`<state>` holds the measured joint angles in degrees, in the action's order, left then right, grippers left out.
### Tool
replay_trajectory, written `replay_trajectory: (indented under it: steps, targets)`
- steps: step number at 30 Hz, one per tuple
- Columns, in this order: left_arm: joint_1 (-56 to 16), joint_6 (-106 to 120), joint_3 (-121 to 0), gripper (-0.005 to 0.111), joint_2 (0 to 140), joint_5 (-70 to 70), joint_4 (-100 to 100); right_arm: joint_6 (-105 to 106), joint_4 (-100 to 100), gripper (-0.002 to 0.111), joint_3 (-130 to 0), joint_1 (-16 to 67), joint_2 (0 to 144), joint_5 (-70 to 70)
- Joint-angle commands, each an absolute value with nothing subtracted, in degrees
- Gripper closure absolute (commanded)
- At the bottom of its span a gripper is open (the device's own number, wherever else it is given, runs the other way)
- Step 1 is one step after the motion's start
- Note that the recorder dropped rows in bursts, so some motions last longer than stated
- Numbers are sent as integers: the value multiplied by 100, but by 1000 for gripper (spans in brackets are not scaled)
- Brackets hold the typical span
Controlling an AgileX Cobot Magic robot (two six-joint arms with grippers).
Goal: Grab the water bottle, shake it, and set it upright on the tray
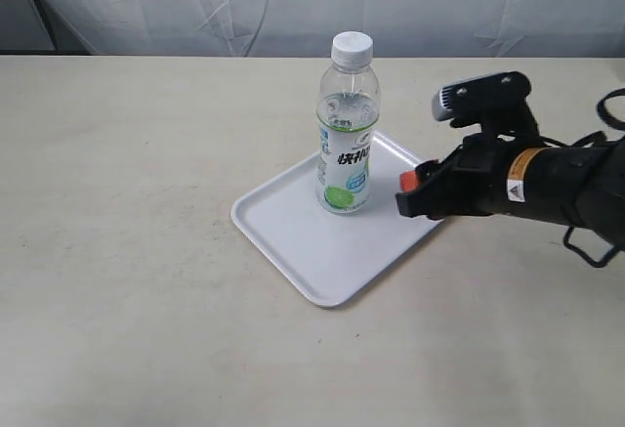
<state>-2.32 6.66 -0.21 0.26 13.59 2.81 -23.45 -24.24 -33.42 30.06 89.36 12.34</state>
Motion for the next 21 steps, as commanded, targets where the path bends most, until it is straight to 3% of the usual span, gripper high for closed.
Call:
replay_trajectory:
  steps: [1,4,12,21]
  targets:
    - [-234,656,0,106,0,1368,269,-2426,-2086,83,-3239,3083,8034,-252]
    - [-234,656,0,106,0,1368,269,-2426,-1725,109,-3239,3083,7487,-1230]
    - [-234,656,0,106,0,1368,269,-2426,-303,108,-3239,3083,6315,-2443]
    - [-234,656,0,106,0,1368,269,-2404,-59,108,-3239,3083,5878,-2537]
